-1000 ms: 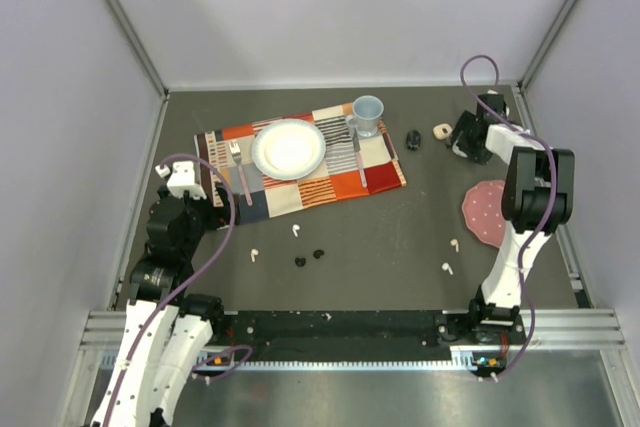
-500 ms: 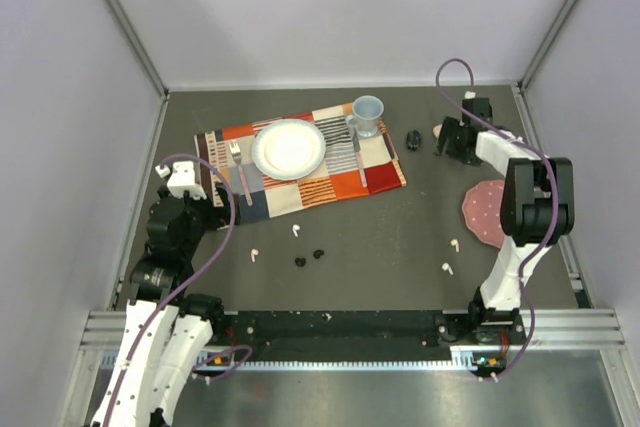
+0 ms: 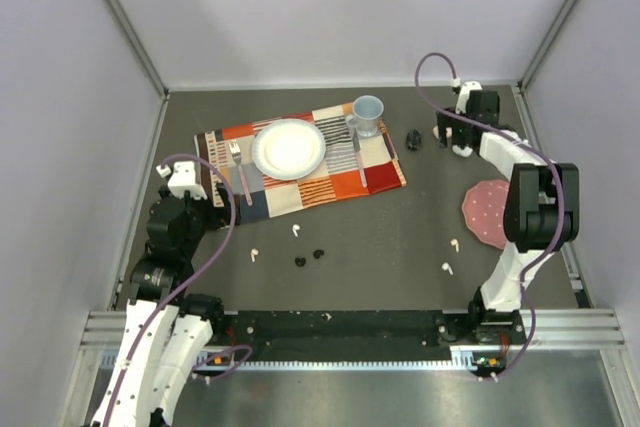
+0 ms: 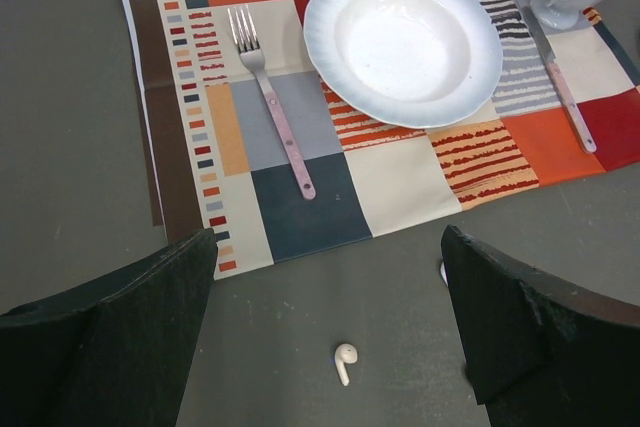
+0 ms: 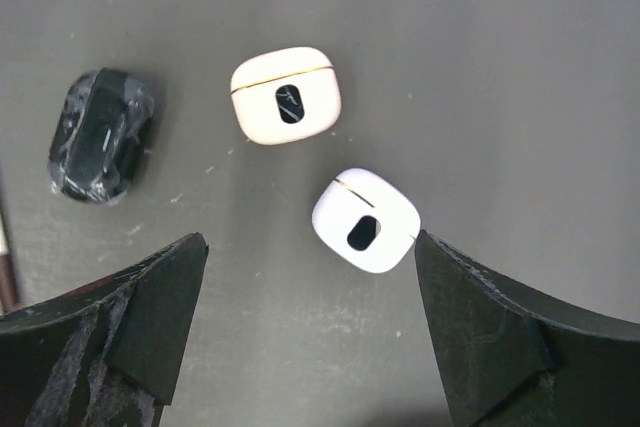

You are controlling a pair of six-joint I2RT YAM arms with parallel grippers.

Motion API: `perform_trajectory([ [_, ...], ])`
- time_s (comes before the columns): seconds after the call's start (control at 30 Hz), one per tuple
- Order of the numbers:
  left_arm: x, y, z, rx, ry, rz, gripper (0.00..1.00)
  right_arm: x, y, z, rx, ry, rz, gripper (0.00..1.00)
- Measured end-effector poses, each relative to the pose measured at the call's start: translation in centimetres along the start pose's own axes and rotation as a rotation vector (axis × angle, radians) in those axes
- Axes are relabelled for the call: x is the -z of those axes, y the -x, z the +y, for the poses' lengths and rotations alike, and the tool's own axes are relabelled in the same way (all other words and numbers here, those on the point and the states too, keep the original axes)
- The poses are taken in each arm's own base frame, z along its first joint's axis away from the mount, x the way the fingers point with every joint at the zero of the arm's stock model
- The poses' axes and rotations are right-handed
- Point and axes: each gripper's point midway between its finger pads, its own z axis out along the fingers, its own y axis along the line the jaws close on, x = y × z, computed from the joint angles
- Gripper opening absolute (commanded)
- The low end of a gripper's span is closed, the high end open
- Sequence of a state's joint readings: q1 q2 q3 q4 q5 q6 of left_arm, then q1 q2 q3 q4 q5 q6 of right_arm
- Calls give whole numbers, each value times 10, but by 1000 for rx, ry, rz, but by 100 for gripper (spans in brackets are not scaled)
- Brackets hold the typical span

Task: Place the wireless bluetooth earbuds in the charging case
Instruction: Pick up the charging case from the corner of the board.

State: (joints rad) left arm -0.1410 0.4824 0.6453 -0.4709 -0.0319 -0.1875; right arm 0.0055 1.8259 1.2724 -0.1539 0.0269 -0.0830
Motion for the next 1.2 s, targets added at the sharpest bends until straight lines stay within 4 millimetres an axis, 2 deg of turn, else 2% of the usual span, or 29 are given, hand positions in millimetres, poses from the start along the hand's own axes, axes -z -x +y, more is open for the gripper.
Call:
perform_trajectory([
  [0.1, 0, -1, -1, 0, -8, 4, 99, -6, -1, 0, 126, 25, -8, 86],
  [0.2, -1, -3, -2, 0, -13, 7, 99, -12, -3, -10, 179, 36, -21, 84],
  [0.23, -1, -3, -3, -1, -16, 8, 99, -14, -4, -16, 188, 41, -26, 81],
  [0.27, -1, -3, -4, -3, -23, 8, 99, -17, -5, -24, 191, 44, -31, 72],
  [0.3, -1, -3, -5, -5, -32, 8, 99, -21, -5, -31, 187, 53, -40, 68],
  [0.33, -1, -3, -6, -5, -36, 8, 99, -23, -7, -38, 183, 59, -46, 67],
  [0.5, -1, -5, -8, -7, -50, 14, 99, -30, -21, -53, 245, 170, -53, 67],
  [0.6, -1, -6, -10, -8, -60, 17, 99, -29, -17, -41, 310, 259, -85, 61],
  [0.77, -1, -6, -11, -8, -67, 18, 99, -28, -1, -22, 415, 375, -141, 61],
  [1.03, -2, -5, -11, -11, -68, 13, 99, -36, -26, -16, 494, 428, -90, 62],
  [1.2, -2, -6, -11, -12, -68, 15, 99, -38, -34, -23, 532, 401, -58, 63],
])
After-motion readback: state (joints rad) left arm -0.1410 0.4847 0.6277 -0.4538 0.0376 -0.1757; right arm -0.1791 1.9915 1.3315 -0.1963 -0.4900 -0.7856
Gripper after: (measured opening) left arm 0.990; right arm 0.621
